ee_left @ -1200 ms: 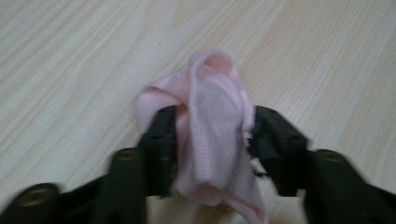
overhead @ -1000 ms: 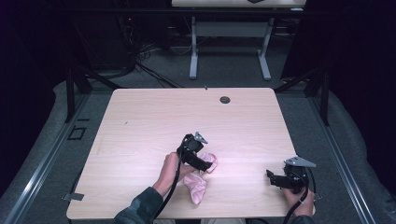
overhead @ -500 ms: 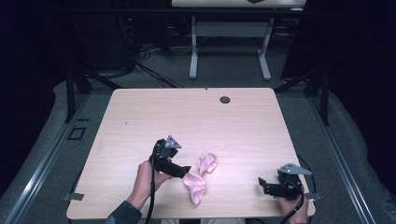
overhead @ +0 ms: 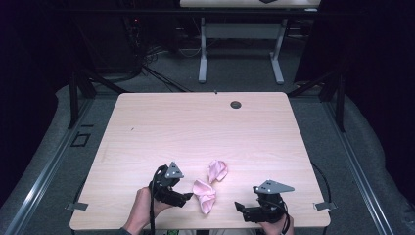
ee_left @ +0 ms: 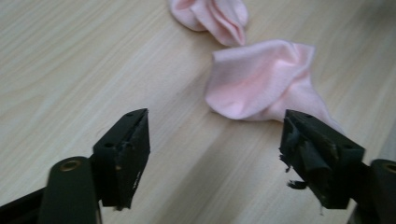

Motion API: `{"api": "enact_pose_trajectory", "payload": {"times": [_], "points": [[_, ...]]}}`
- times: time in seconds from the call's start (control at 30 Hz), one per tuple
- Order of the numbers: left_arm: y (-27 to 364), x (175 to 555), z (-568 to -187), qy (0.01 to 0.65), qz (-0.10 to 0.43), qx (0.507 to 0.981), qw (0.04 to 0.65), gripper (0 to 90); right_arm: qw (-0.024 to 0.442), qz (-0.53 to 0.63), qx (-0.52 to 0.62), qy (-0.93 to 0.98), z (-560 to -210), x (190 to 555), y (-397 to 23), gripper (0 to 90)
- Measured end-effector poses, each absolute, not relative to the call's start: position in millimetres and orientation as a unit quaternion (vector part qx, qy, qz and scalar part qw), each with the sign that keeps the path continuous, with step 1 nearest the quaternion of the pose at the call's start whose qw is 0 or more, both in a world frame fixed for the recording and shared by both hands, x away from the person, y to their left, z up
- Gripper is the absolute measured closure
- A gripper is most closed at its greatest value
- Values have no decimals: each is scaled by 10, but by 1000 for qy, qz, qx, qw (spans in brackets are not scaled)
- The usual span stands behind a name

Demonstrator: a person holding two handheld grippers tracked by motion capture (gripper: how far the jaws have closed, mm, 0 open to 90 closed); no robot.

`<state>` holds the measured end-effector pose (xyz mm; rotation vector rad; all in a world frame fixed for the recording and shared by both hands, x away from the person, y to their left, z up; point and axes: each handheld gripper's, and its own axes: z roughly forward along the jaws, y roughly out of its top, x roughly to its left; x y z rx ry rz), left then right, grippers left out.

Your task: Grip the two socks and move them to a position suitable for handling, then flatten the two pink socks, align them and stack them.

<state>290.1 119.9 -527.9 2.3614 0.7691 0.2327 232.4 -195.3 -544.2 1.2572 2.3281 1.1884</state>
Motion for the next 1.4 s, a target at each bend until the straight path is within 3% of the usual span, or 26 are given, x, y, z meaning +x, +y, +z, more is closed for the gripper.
{"api": "enact_pose_trajectory", "payload": {"times": [0.2,0.5,0.73,0.8,0.83,0.9,1.03,1.1,1.4], "points": [[1066,2867,-5345,260,86,910,312,415,100,403,403,816,-5483,2289,-1664,195],[850,2929,-5469,211,85,936,268,528,76,396,367,838,-5561,2247,-1365,308],[806,2990,-5583,208,67,939,263,633,61,383,335,859,-5623,2232,-1094,378],[799,2988,-5602,209,68,939,263,678,63,378,330,863,-5641,2235,-1038,424],[801,2989,-5606,210,64,938,268,734,67,371,333,864,-5660,2244,-997,519],[803,2985,-5616,212,62,936,275,754,65,370,333,865,-5669,2256,-990,534],[819,3001,-5633,225,59,928,291,875,68,365,342,864,-5684,2301,-992,758],[816,3001,-5633,226,65,926,295,890,73,364,348,861,-5695,2321,-1031,857],[966,2991,-5401,229,73,913,330,895,115,356,362,854,-5580,2356,-1274,885]]}}
